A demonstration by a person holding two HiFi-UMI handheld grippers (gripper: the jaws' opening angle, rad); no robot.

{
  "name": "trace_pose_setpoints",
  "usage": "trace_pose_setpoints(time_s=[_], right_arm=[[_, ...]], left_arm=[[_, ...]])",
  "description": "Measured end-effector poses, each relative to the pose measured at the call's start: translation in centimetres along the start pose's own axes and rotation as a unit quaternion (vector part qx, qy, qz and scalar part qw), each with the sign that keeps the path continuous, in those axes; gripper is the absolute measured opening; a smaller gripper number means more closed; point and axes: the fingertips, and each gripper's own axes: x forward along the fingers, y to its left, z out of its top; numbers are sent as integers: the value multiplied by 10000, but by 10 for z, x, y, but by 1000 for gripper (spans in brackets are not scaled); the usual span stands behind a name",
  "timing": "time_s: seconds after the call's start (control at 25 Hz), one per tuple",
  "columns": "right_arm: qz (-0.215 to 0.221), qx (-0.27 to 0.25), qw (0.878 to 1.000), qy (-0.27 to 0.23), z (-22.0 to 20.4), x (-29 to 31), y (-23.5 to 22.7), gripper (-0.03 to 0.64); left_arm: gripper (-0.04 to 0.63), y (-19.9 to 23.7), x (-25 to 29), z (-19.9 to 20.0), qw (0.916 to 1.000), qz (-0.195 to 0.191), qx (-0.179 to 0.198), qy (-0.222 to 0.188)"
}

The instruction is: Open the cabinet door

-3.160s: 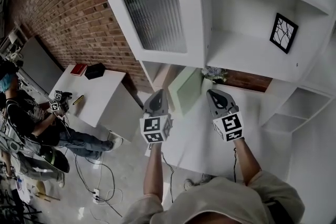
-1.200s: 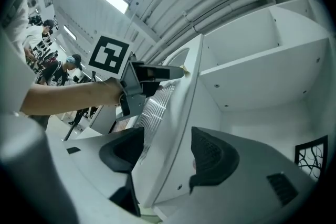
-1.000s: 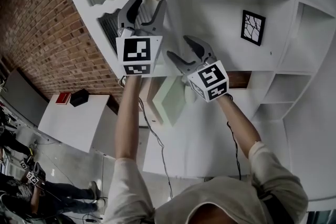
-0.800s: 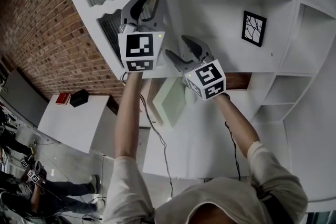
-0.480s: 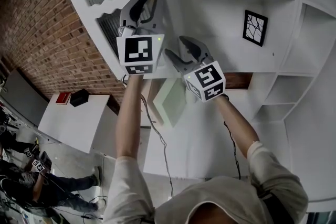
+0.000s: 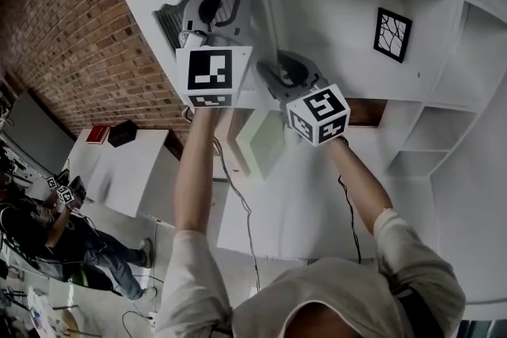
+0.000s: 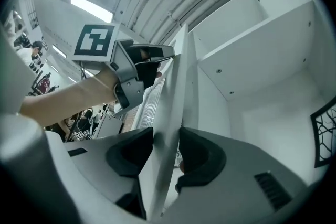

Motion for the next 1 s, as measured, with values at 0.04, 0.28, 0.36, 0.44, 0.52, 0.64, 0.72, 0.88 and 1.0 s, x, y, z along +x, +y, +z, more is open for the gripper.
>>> trace_pose_setpoints(time_s=[0.04,0.28,0.36,0.44,0.52,0.64,0.72,0.88,1.0], right_arm=[[22,22,10000,14,2,-1,3,166],[123,-61,9999,64,14,-13,28,147],[109,-60,9999,45,18,-16,36,143],[141,-36,9999,27,21,-20,45,135],[172,-43,9998,9,24,-25,53,130],[265,-63,9996,-26,30,-30,67,121],[354,-77,9993,-76,34,-33,78,117],[479,-112,9987,-160,40,-42,100,114],[570,-124,9981,-207,46,-43,117,114]], left_arm=[[93,1,-3,2,10000,-4,-1,-11],[95,8,-25,18,9999,12,-63,-104],[95,11,-32,23,9999,19,-90,-89],[97,13,-40,28,9999,34,-81,-59],[98,13,-47,32,10000,59,-42,-28],[102,17,-59,39,9999,139,51,29],[104,21,-69,44,9997,209,120,68],[110,25,-88,52,9992,332,182,143],[112,33,-102,58,9984,434,277,217]])
